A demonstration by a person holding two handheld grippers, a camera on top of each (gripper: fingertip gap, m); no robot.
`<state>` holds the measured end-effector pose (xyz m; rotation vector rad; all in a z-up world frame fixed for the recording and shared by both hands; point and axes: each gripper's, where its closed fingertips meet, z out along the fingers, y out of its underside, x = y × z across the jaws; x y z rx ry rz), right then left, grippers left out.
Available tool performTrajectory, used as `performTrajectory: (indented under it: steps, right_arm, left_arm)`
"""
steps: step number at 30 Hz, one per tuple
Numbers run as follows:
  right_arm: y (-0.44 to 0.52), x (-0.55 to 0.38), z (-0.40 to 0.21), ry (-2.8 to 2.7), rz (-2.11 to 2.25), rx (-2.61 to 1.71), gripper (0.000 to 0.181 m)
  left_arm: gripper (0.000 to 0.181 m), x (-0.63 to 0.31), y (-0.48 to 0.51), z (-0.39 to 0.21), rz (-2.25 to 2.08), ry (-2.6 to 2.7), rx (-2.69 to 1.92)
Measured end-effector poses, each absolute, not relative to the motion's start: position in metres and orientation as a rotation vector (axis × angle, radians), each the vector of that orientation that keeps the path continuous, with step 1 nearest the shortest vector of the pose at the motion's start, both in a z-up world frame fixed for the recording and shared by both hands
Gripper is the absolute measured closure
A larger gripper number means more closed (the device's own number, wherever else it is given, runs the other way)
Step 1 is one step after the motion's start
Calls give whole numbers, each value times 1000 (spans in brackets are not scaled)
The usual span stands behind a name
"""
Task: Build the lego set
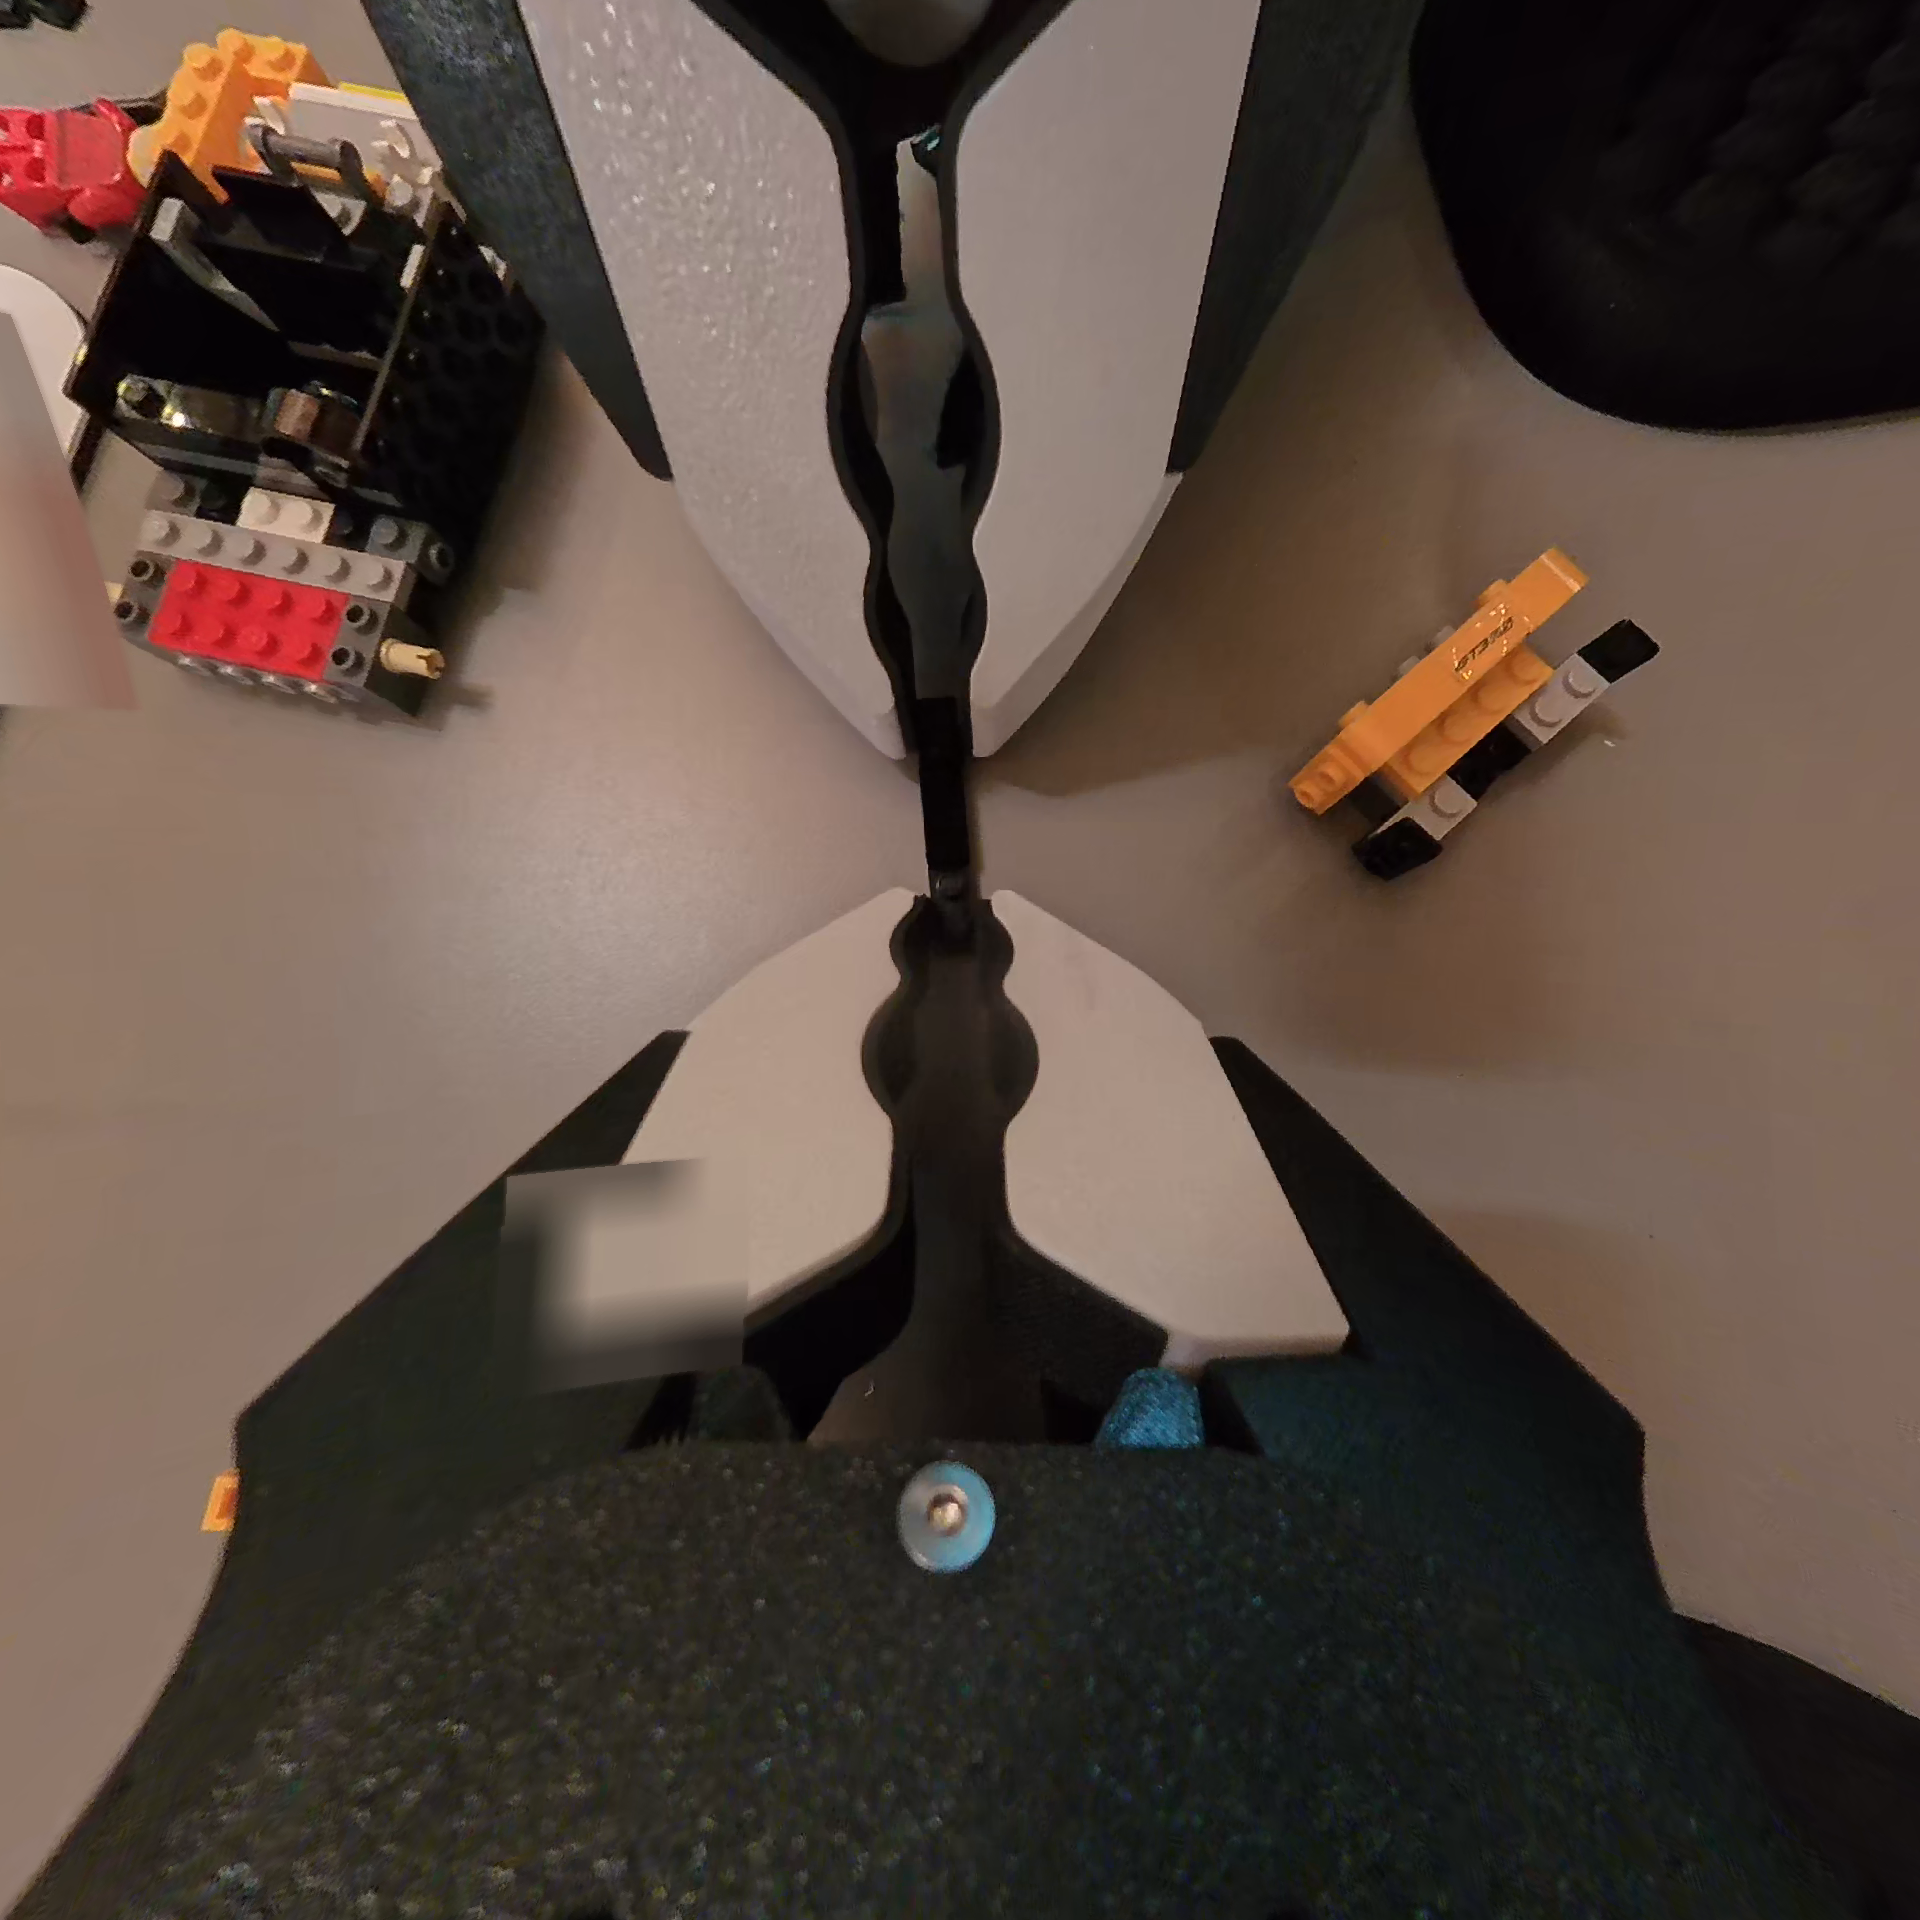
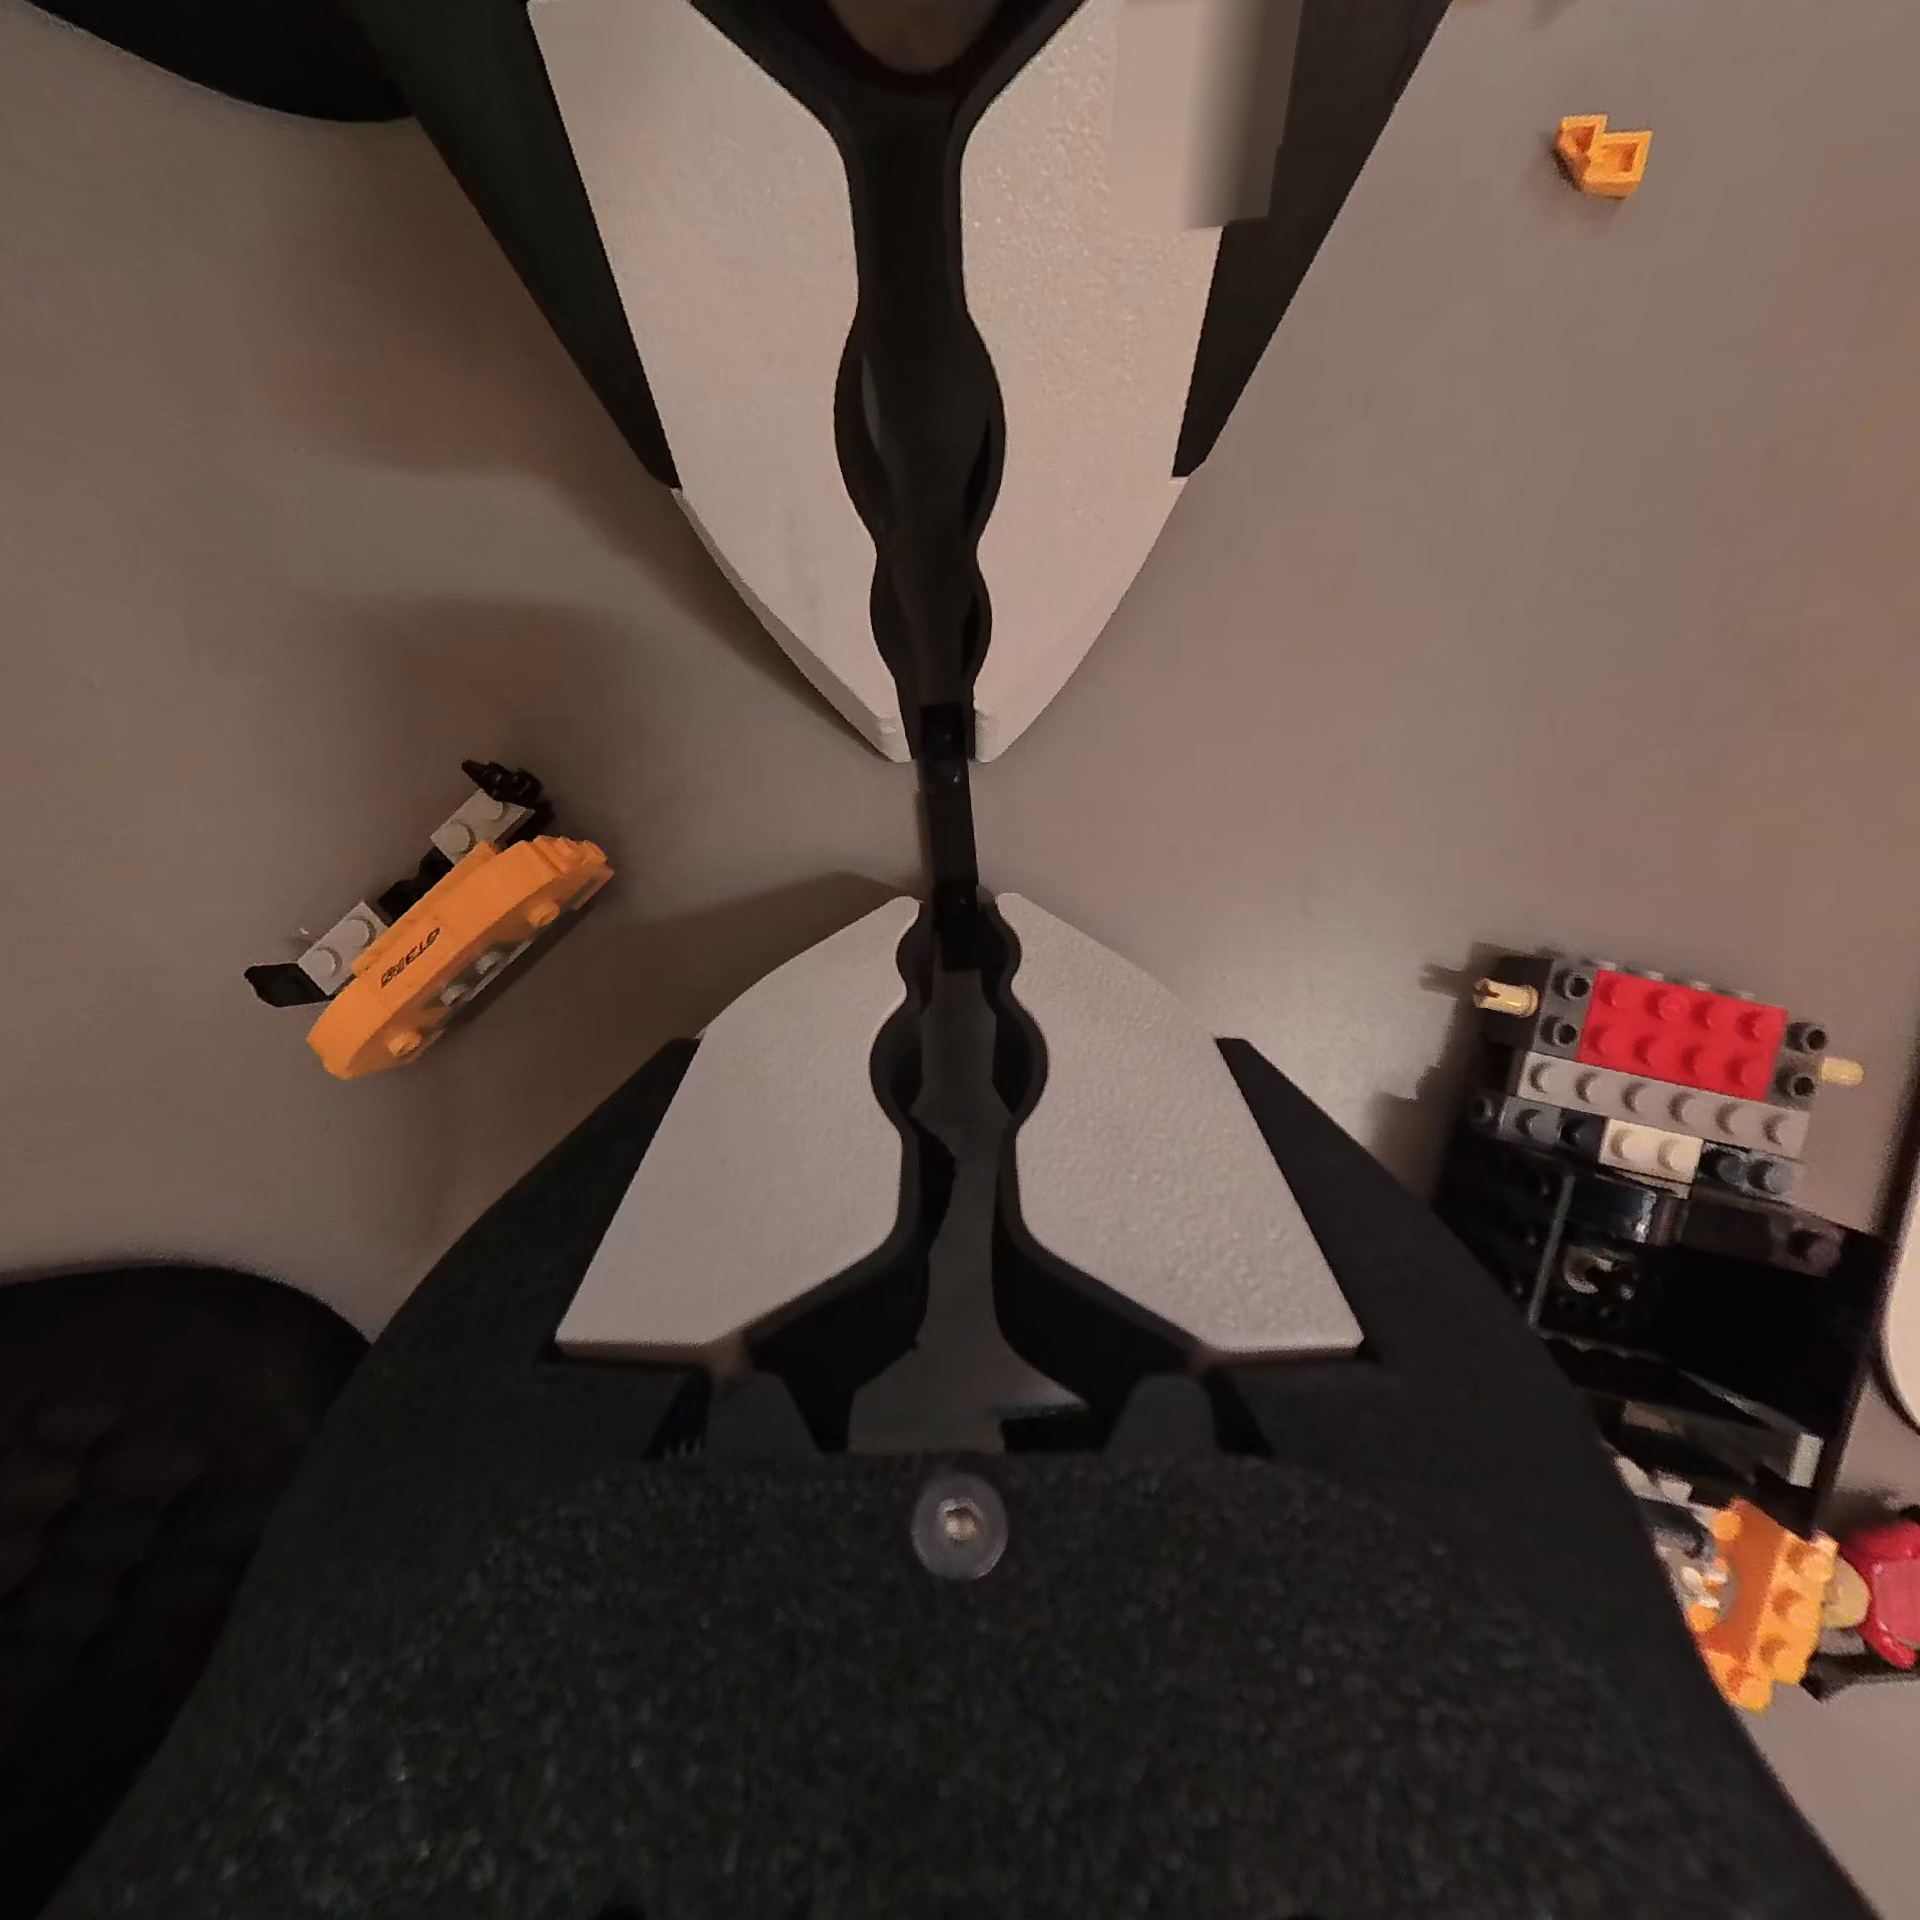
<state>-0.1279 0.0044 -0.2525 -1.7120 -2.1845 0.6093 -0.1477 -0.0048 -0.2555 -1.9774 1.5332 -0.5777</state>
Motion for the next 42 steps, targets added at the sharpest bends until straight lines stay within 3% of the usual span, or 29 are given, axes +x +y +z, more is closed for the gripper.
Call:
performTrajectory:
  steps: [8,21,28,37,42]
  right_arm:
    - [5,-128,-253,-2190,606,-1711,173]
    - [7,-123,-241,-2124,674,-1706,166]
    - [1,-108,-226,-1981,929,-1788,165]
    - [-27,-102,-204,-1752,1600,-2034,163]
    - [-43,-102,-207,-1755,1708,-2114,159]
  left_arm:
    - [165,-146,-4,-255,-588,1525,-1972]
    - [173,-142,-4,-255,-602,1526,-1948]
    - [174,-137,-10,-248,-672,1538,-1889]
    - [173,-125,-32,-226,-760,1626,-1732]
    - [174,-121,-41,-218,-754,1661,-1696]
